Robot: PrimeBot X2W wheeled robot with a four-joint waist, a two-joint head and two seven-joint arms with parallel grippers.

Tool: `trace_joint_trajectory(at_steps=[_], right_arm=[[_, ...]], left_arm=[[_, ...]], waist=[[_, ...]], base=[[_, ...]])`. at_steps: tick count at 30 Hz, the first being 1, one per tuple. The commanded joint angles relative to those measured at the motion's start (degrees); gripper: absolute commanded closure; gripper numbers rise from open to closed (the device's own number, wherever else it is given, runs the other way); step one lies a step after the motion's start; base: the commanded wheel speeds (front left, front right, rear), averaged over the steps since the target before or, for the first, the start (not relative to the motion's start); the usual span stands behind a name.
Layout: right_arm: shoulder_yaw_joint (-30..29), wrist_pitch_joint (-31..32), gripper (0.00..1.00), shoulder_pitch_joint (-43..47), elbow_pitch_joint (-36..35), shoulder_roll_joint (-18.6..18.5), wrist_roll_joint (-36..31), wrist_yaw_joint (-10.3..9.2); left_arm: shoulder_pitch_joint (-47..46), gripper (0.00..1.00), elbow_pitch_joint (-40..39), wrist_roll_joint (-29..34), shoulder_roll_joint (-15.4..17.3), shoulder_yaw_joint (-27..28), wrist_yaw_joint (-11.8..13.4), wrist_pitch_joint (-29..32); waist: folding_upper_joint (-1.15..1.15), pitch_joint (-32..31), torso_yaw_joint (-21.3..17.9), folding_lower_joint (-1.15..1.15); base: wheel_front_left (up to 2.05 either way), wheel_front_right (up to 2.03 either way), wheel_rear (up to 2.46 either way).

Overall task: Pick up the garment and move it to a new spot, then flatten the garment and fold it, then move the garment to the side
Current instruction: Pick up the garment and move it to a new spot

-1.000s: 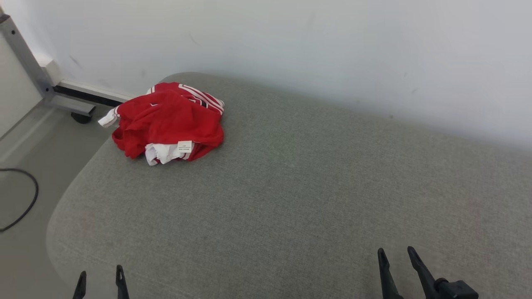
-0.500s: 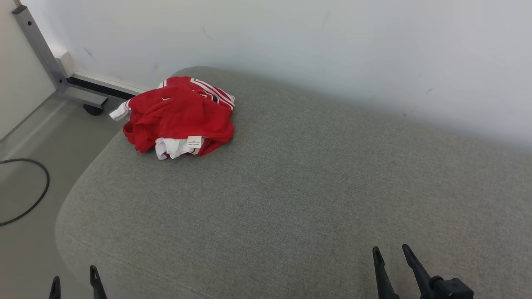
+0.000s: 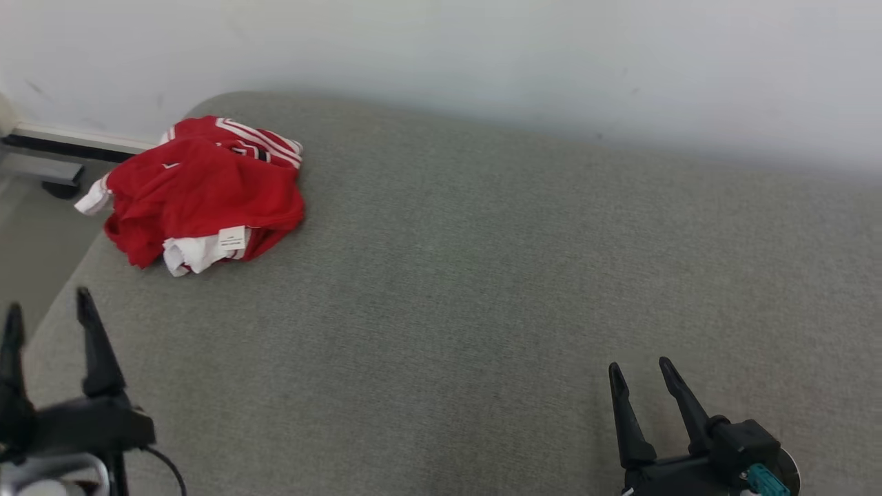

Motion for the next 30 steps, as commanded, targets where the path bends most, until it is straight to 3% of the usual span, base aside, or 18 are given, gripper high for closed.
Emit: trace_joint_trajectory(at_steps=[1, 7, 13, 23, 30], right_arm=[[-0.08, -0.04, 0.00, -1.07, -0.21, -0.05, 0.00, -0.12], [-0.53, -0.04, 0.00, -2.89, -0.45, -0.05, 0.60, -0.13], [-0.57, -0.04, 0.00, -4.93, -0.89, -0.03, 1.62, -0.13], [-0.46, -0.04, 0.00, -6.12, -1.04, -0.03, 2.99, -0.12], [-0.63, -0.04, 0.00, -6.45, -1.27, -0.02, 3.06, -0.13]], left_arm=[[-3.22, 0.00, 0.47, -0.26, 0.99, 0.66, -0.72, -0.20], [-12.03, 0.00, 4.72, -1.95, 5.65, 1.39, -2.23, -0.19], [-21.31, 0.00, 14.36, -6.63, 12.01, -0.84, -2.70, -0.09], [-29.38, 0.00, 30.34, -15.39, 24.71, -6.23, -2.55, 7.91], [-31.26, 0.00, 39.35, -14.96, 30.08, -8.89, -2.56, 13.16]], waist=[[0.00, 4.11, -5.63, 0.00], [0.00, 6.84, -10.24, 0.00], [0.00, 9.42, -14.91, 0.00], [0.00, 11.13, -20.78, 0.00], [0.00, 11.81, -22.94, 0.00]], base=[[0.00, 0.00, 0.00], [0.00, 0.00, 0.00], [0.00, 0.00, 0.00], [0.00, 0.00, 0.00], [0.00, 0.00, 0.00]])
